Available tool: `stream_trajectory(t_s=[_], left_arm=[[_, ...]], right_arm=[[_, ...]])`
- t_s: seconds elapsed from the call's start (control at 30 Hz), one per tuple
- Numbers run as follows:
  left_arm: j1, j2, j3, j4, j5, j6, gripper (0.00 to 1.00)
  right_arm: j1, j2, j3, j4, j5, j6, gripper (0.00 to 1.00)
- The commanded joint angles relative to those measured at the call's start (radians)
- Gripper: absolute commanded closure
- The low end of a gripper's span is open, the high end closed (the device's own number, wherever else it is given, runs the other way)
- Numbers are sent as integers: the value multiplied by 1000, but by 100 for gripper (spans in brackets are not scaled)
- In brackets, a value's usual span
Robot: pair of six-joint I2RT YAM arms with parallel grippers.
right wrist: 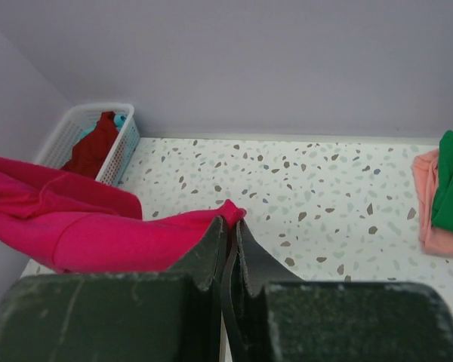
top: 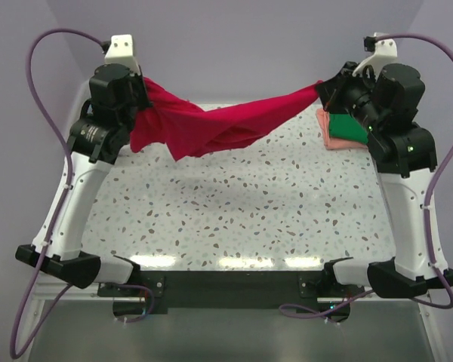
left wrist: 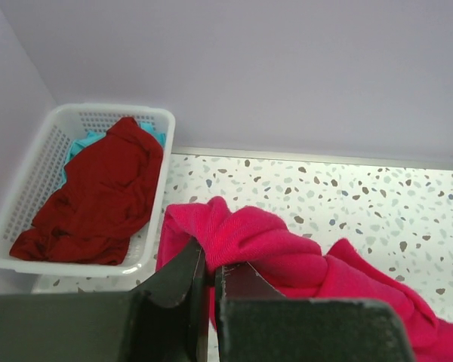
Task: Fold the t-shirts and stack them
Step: Flatten the tshirt out
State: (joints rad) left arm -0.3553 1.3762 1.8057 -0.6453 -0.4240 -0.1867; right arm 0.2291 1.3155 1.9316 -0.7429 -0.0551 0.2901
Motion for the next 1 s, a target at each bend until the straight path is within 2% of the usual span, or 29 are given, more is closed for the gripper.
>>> stream_trajectory(t_s=[0.0, 0.13, 0.27, 0.37, 0.47, 0.57, 0.67, 0.7, 0.8, 0.97], left_arm=[[7, 110, 40, 58, 76, 29, 100], [6, 331, 96, 70, 119, -10, 100], [6, 544, 64, 150, 241, -57, 100], [-2, 647, 55, 185, 307, -83, 100], [-13, 765, 44, 211, 304, -99, 100], [-16, 794, 29, 225, 257, -112, 99], [-14, 767, -8, 254, 202, -114, 80], [-13, 759, -12, 251, 180, -112, 61], [-1, 724, -11, 211, 124, -114, 38], [7, 571, -123, 245, 100, -99, 24]], right_arm=[[-1, -12, -62, 94, 52, -9, 100], [-2, 39, -123, 89, 197, 40, 100], [-1, 91, -203, 108, 273, 84, 100], [-1, 136, -250, 120, 300, 107, 100], [-1, 180, -275, 120, 327, 110, 100], [-2, 220, -275, 122, 350, 103, 100], [-1, 252, -264, 123, 348, 101, 100], [-2, 260, -261, 125, 347, 104, 100], [-1, 280, -260, 134, 328, 110, 100], [-1, 315, -250, 131, 307, 118, 100]])
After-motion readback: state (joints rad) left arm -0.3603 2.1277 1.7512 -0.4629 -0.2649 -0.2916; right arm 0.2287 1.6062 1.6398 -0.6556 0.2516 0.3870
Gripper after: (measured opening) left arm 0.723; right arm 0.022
